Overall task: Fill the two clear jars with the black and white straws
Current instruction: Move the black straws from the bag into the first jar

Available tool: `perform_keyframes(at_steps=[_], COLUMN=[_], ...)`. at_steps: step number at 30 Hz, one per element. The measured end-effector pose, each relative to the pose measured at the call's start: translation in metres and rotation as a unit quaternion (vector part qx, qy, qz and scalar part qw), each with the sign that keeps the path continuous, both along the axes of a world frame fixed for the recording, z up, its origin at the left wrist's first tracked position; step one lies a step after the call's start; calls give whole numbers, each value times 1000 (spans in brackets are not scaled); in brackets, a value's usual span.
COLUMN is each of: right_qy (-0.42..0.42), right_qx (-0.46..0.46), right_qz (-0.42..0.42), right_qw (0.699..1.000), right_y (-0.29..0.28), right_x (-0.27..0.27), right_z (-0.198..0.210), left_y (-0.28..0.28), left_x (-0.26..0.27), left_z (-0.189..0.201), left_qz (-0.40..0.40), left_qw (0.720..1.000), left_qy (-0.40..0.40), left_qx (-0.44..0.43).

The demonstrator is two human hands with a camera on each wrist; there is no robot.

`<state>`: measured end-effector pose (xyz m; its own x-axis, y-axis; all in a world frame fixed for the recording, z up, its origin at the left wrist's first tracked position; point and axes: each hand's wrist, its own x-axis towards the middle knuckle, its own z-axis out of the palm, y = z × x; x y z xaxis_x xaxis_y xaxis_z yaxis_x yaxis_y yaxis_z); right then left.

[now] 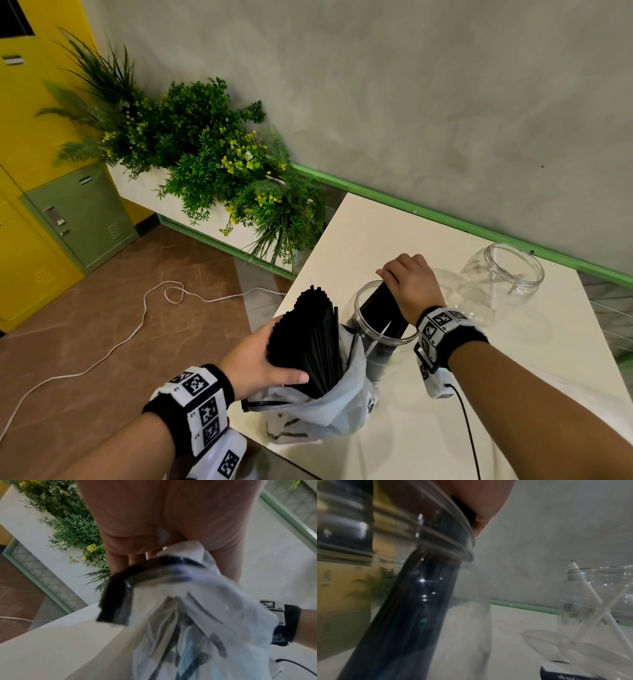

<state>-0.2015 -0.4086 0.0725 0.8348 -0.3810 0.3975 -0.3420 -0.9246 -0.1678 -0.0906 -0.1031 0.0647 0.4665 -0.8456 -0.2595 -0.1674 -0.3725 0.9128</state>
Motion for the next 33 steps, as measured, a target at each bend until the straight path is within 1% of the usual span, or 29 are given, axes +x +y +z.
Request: perform_keyframes(at_steps=[3, 7, 9, 10, 11, 13, 14, 15, 16, 17, 18, 19, 20, 22, 24, 27, 29, 31, 33], right_qy=[17, 41, 33, 11, -29, -132, -175, -201, -207, -191, -157, -112, -66, 4, 26, 22, 11, 0, -13], right_qx=[5, 18, 35, 36, 29, 36, 72, 137, 220, 312, 395, 445, 465, 452, 431, 430, 416, 409, 400], right_qz=[-14, -8, -14, -16, -16, -4, 11, 34, 59, 83, 101, 110, 111, 99, 89, 70, 60, 65, 76], right_qw=[1000, 999, 999, 999, 999, 991, 982, 969, 951, 927, 900, 881, 876, 886, 898, 900, 907, 910, 913], right_y=[1, -4, -4, -2, 3, 22, 37, 54, 72, 90, 105, 117, 125, 134, 138, 141, 140, 142, 145], right_x=[-2, -8, -12, -14, -14, -18, -21, -24, -29, -32, -36, -38, -39, -35, -24, -11, -8, -9, -12], right_z=[5, 9, 12, 15, 20, 34, 40, 45, 47, 46, 40, 30, 19, 0, -9, -12, -11, -10, -7], left_y=[0, 0, 0, 1, 1, 1, 1, 1, 1, 1, 1, 1, 2, 2, 2, 1, 0, 0, 1], left_x=[-2, -1, -1, -2, -2, -3, -2, -2, -2, -2, -3, -3, -3, -3, -3, -5, -6, -7, -7], left_z=[2, -2, -4, -3, -2, 0, 1, 2, 3, 4, 5, 5, 6, 4, 3, 5, 6, 6, 6], left_qz=[-1, 9, 14, 18, 21, 16, 13, 12, 13, 15, 18, 21, 21, 19, 17, 16, 19, 25, 23], left_qw=[1000, 1000, 1000, 1000, 1000, 1000, 1000, 1000, 1000, 1000, 999, 999, 999, 998, 998, 997, 996, 995, 995], left_qy=[-2, 4, 5, 6, 8, 8, 8, 9, 13, 20, 27, 33, 38, 43, 46, 55, 68, 75, 63], left_qx=[-2, -1, 0, -1, -4, -10, -12, -14, -17, -18, -20, -25, -30, -36, -35, -43, -52, -65, -68])
